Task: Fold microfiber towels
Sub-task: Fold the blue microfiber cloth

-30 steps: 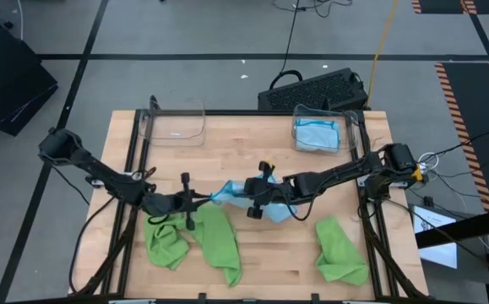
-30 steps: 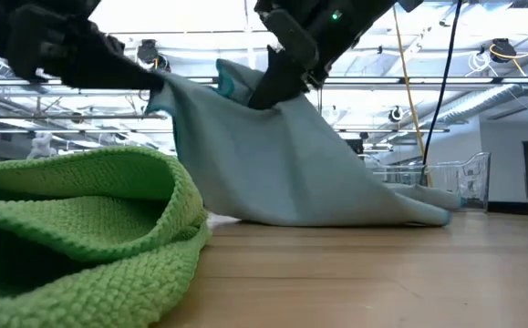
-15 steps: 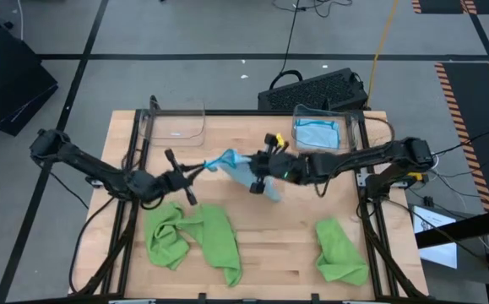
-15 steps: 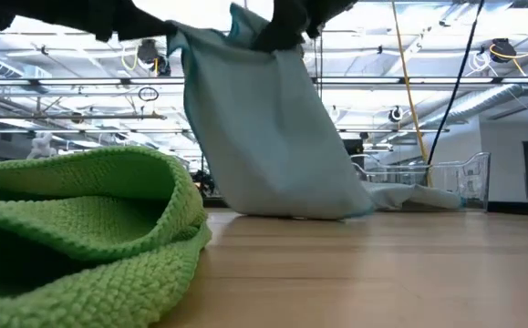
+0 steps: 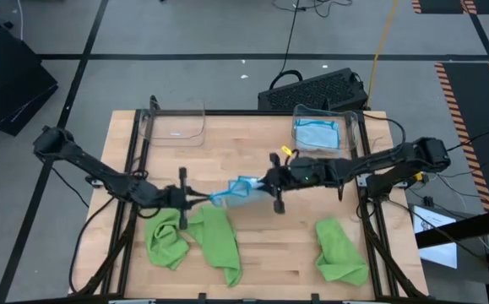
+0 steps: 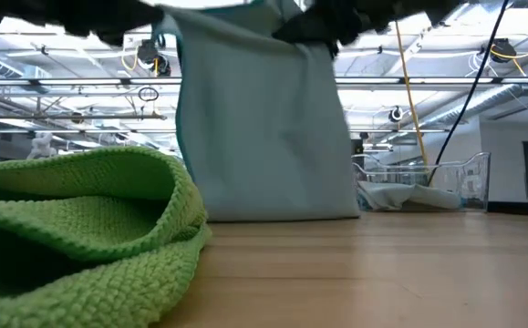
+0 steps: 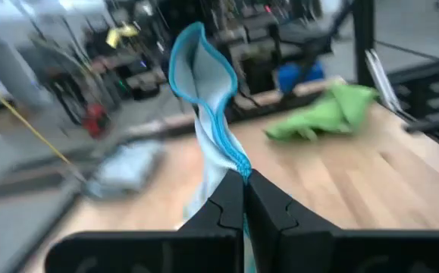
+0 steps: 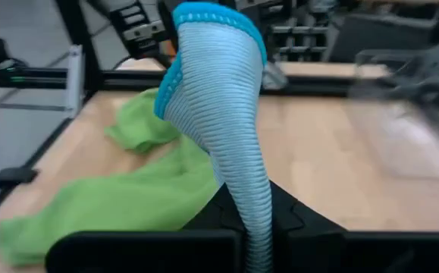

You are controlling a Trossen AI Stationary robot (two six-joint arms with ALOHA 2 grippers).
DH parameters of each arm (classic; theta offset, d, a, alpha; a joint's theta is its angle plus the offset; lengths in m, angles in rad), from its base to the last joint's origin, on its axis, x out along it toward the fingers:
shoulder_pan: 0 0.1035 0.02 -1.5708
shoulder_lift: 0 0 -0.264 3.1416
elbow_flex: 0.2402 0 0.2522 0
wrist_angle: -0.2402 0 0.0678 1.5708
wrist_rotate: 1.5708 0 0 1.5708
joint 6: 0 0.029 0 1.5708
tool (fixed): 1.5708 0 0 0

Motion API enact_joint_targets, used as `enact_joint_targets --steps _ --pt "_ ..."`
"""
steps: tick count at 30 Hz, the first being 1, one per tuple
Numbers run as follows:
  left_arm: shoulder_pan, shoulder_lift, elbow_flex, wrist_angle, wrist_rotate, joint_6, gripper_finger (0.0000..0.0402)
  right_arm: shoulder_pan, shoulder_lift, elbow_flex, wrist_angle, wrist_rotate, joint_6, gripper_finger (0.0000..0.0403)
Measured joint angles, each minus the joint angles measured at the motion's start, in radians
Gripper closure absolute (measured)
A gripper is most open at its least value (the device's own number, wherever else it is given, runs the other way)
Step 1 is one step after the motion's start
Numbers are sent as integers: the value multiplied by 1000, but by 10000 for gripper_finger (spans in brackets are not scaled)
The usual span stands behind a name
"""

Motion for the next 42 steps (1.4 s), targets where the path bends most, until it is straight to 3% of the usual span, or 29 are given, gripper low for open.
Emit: enact_joint_targets --steps 7,11,16,22,32,37,42 --pt "-3 184 0 186 201 -80 397 69 -1 -139 139 -90 163 401" --pt "2 259 3 290 222 -112 399 128 -3 -169 140 -108 250 401" --pt "11 385 50 301 249 -176 398 194 -2 -194 104 -110 342 401" --pt "-1 514 161 285 369 -162 395 274 -3 -241 106 -113 449 401" --pt "43 559 243 102 359 -158 397 332 -2 -315 103 -22 559 401" --pt "73 559 243 80 324 -155 394 332 -2 -334 101 93 493 401" --pt "84 557 243 56 369 -170 398 335 -1 -336 142 132 406 401"
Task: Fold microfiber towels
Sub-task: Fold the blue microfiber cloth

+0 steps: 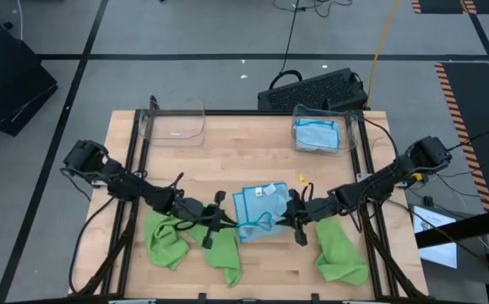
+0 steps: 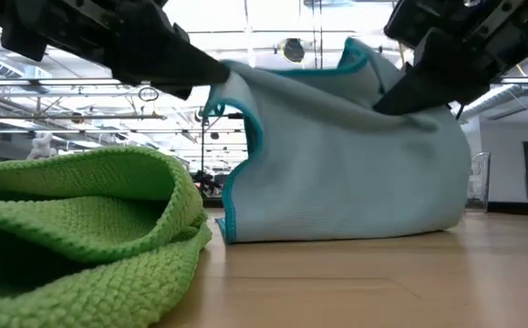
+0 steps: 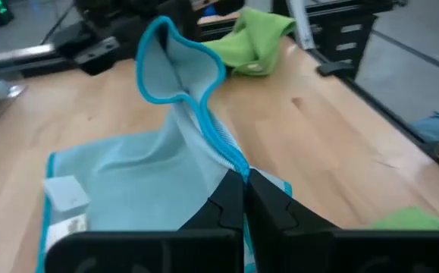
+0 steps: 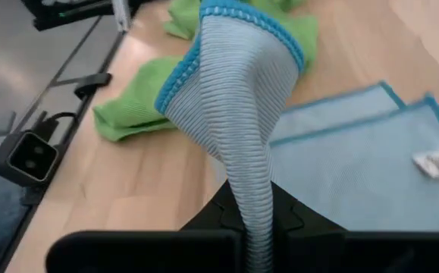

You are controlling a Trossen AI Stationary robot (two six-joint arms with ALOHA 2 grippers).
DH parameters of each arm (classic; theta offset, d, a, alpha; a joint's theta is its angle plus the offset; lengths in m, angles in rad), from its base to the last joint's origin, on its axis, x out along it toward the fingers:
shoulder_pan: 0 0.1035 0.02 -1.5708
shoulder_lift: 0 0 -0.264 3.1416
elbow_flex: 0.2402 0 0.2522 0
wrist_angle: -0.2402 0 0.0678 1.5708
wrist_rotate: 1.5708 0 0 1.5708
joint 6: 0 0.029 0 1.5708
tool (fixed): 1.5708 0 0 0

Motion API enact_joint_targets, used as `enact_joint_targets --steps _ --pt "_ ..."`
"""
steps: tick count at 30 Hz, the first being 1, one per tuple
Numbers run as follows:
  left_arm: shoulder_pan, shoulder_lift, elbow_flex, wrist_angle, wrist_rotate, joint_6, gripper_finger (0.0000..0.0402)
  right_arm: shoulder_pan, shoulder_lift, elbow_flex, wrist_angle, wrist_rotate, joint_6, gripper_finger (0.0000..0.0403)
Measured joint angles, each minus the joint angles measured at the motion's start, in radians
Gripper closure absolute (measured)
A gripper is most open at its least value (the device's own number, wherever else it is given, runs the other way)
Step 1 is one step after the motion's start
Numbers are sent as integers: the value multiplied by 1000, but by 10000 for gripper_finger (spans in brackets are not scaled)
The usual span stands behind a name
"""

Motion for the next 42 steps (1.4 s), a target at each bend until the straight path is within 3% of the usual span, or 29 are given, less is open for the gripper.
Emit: enact_joint_targets --steps 3,8,11,17,19,22,26,33,37,42 --pt "-9 -31 -1 10 -18 64 394 -1 0 -1 66 20 -78 401" --pt "44 -105 -2 -55 -274 194 397 -70 2 -3 126 238 -224 401" --pt "106 -185 -2 -55 -315 289 394 -153 -12 -3 207 294 -339 401" --pt "265 -373 -2 -67 -316 422 395 -375 -98 1 402 260 -484 401" --pt "324 -425 -2 -81 -307 424 395 -444 -130 2 445 167 -487 401" --pt "387 -483 -2 -111 -174 367 398 -497 -162 9 468 29 -431 401" --pt "363 -510 -1 -175 -7 276 397 -468 -194 9 381 -46 -341 401" --pt "155 -432 -2 -313 22 129 397 -286 -202 8 168 -105 -165 401" --pt "44 -334 -1 -265 15 65 397 -193 -181 8 126 -119 -79 401" --pt "-19 -171 -1 -133 18 -8 398 -118 -118 7 86 -118 -24 401"
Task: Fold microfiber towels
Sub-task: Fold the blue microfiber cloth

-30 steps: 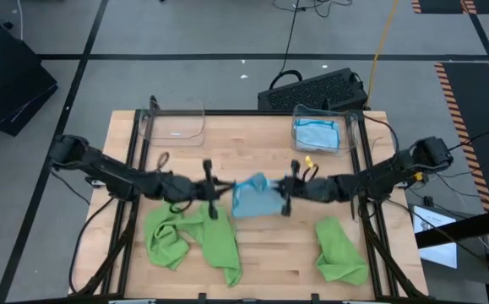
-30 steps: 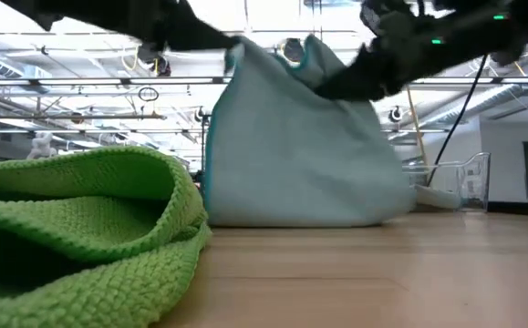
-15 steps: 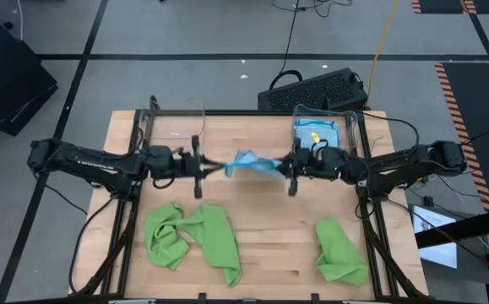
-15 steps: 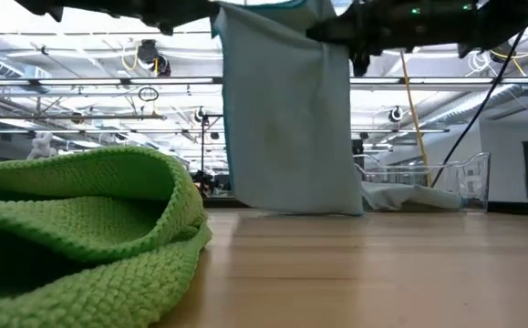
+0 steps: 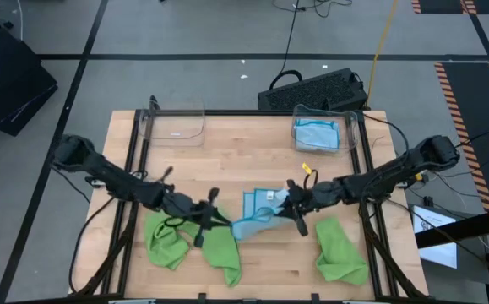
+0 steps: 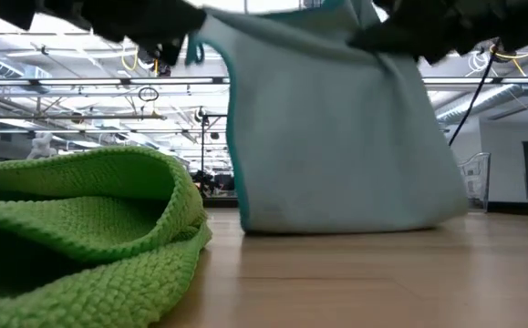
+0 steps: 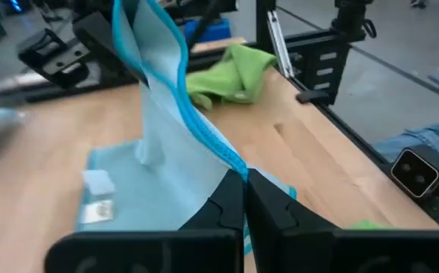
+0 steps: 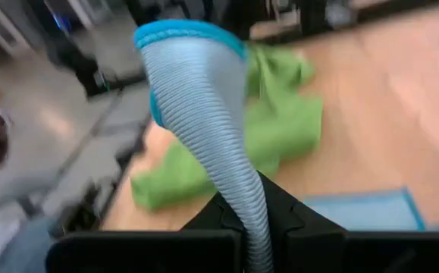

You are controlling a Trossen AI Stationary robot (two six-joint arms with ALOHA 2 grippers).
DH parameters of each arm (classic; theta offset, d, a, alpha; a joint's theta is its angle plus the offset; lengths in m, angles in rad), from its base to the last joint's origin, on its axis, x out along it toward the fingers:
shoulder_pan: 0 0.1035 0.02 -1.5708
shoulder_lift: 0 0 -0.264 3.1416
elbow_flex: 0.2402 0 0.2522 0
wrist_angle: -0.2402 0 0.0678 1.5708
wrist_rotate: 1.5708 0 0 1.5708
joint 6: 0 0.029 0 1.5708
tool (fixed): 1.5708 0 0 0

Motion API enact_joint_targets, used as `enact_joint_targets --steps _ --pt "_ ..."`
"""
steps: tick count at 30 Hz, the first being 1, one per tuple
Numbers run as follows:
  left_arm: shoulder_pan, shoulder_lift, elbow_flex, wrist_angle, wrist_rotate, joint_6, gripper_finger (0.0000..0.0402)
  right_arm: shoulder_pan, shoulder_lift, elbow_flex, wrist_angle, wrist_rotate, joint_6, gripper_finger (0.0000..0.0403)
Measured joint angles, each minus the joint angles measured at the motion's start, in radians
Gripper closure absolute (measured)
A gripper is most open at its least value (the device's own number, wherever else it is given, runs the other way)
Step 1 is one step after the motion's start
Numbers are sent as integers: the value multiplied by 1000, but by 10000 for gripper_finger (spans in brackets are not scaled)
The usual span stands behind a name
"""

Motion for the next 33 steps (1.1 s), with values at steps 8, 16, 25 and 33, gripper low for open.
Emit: enact_joint_targets --steps 8,16,25,33 --pt "-9 177 0 131 -1 -44 397 76 105 0 -65 7 74 401" --pt "54 189 0 151 -156 -8 397 113 95 1 -210 203 171 401" --pt "115 188 -1 229 -27 58 398 144 102 -2 -172 281 174 401" --pt "101 178 -1 305 142 96 397 235 100 2 -121 254 207 401"
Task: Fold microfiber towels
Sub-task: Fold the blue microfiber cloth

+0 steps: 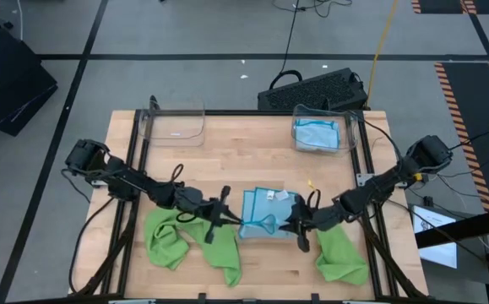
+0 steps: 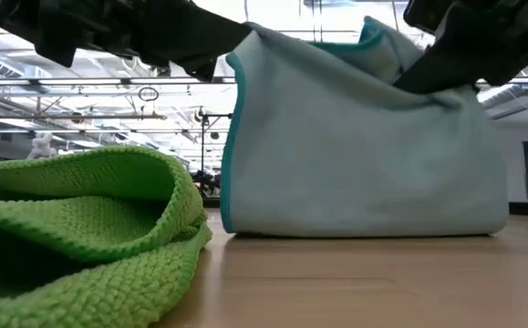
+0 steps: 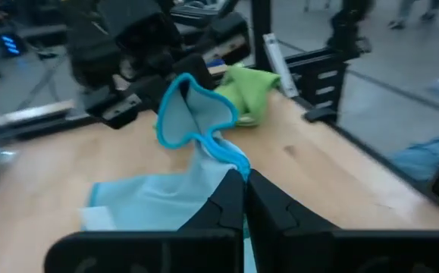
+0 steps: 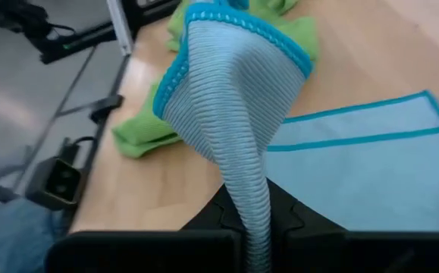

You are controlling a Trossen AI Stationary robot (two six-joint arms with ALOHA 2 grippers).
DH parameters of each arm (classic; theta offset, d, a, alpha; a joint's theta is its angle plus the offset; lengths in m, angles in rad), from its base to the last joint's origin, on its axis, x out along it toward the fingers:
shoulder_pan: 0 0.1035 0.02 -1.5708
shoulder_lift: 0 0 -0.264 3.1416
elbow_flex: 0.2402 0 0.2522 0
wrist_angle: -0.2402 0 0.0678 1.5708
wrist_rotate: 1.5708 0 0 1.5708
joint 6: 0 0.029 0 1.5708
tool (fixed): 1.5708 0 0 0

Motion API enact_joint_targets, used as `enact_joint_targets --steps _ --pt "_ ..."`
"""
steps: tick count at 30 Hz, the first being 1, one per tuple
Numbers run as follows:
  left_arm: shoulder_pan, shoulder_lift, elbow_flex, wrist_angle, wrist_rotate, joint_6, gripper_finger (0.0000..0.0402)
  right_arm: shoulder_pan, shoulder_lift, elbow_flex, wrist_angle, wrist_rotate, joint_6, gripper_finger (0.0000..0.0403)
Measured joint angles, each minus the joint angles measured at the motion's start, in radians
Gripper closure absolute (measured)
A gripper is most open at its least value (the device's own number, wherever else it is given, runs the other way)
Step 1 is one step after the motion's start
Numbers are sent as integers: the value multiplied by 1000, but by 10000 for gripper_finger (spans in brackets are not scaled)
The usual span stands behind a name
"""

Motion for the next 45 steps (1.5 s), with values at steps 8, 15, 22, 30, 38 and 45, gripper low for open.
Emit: enact_joint_targets --steps 8,15,22,30,38,45 --pt "-33 70 1 -15 34 -128 398 69 1 -2 -25 -41 11 387" --pt "-78 117 0 33 2 -122 397 130 3 -6 -180 29 90 282" --pt "-79 117 0 37 -7 -125 392 140 2 -5 -54 135 12 179" --pt "-77 117 0 36 -10 -106 393 62 2 -3 -37 265 -12 149" --pt "-92 118 0 -51 -9 -153 391 -105 2 -3 -33 57 -6 161" --pt "-137 124 0 -60 -6 -150 393 -134 39 -3 5 -72 31 169"
